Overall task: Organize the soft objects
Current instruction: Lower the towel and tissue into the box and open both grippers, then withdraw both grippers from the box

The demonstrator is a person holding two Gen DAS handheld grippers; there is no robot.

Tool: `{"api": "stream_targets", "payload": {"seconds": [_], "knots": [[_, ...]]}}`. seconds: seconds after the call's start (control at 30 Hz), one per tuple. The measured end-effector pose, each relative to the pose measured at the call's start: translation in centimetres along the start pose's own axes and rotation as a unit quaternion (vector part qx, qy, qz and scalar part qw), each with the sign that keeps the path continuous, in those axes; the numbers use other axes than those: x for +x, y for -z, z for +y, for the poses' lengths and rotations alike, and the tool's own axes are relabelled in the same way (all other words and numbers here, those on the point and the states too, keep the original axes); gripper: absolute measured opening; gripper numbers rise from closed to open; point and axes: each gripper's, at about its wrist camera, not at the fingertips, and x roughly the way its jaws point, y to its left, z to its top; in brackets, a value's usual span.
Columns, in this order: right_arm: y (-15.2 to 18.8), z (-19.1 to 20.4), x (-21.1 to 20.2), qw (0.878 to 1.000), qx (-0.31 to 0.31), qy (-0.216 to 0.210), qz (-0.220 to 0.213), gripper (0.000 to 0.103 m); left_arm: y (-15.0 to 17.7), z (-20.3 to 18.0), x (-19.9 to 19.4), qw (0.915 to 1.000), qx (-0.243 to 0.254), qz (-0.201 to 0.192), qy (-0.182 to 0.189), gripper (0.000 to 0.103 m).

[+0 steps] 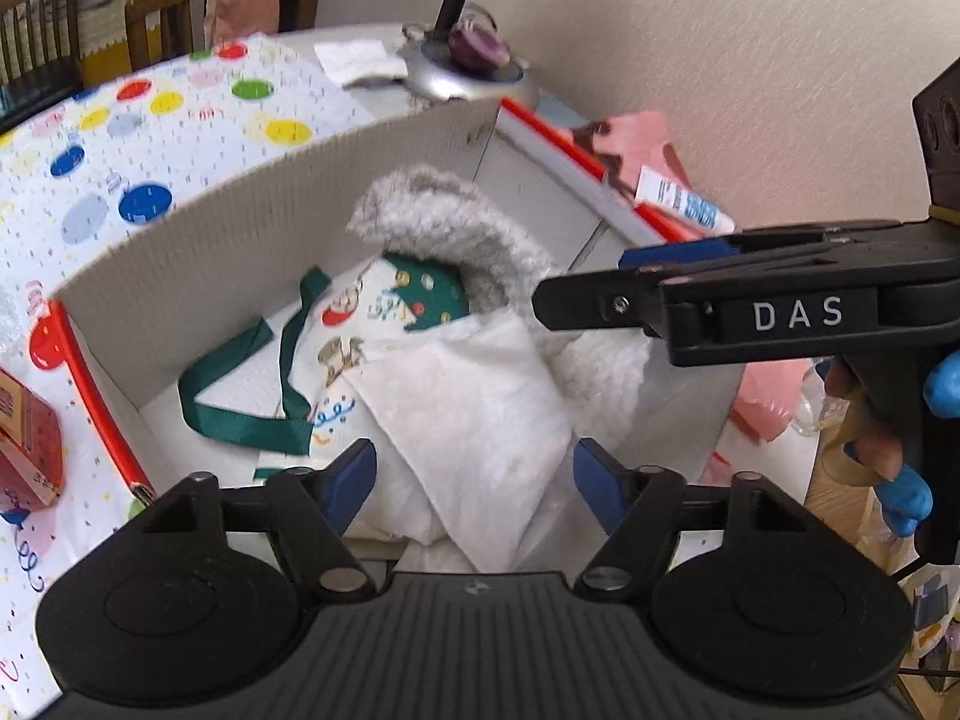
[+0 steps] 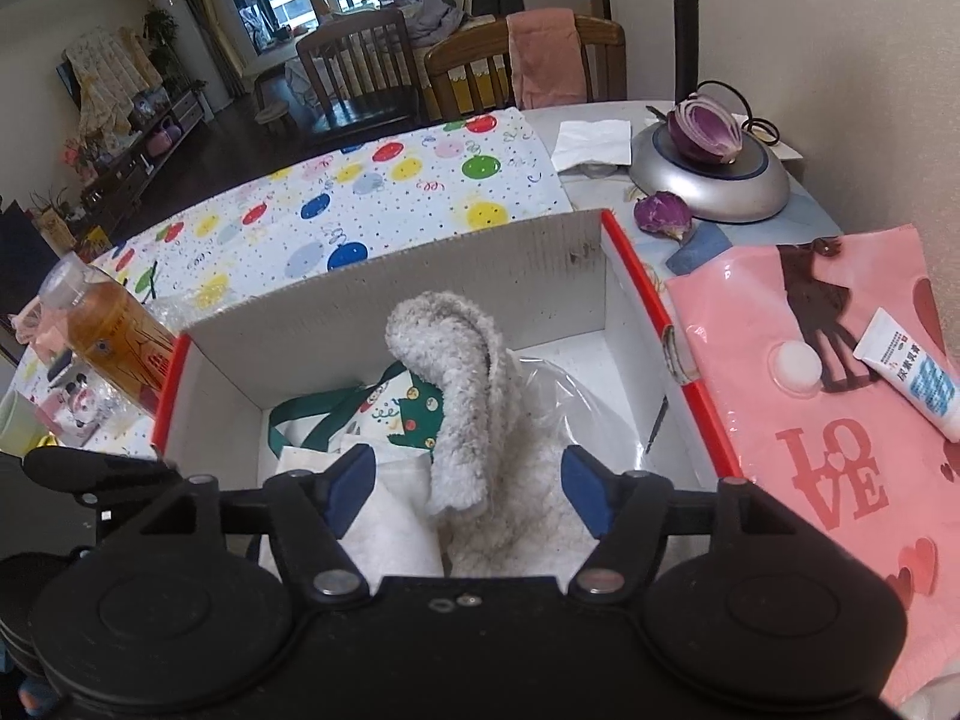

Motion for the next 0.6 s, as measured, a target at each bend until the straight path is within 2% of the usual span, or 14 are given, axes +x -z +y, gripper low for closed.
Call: {"api": "stream_targets", "payload": {"seconds": [0.23, 0.6], "knots": [[0.1, 0.3, -2.7, 1.0, 0.005, -0.004, -0.025, 0.075, -0.3, -0.4, -3.0, 0.999, 0.009, -0.043, -0.001, 0.072], [0.4, 2.6, -7.3, 0.996, 0.009, -0.023, -0.084, 0.083, 0.6, 1.6, -9.2, 0.9919, 0.008, -0.121, -0.038, 0.072]]}}
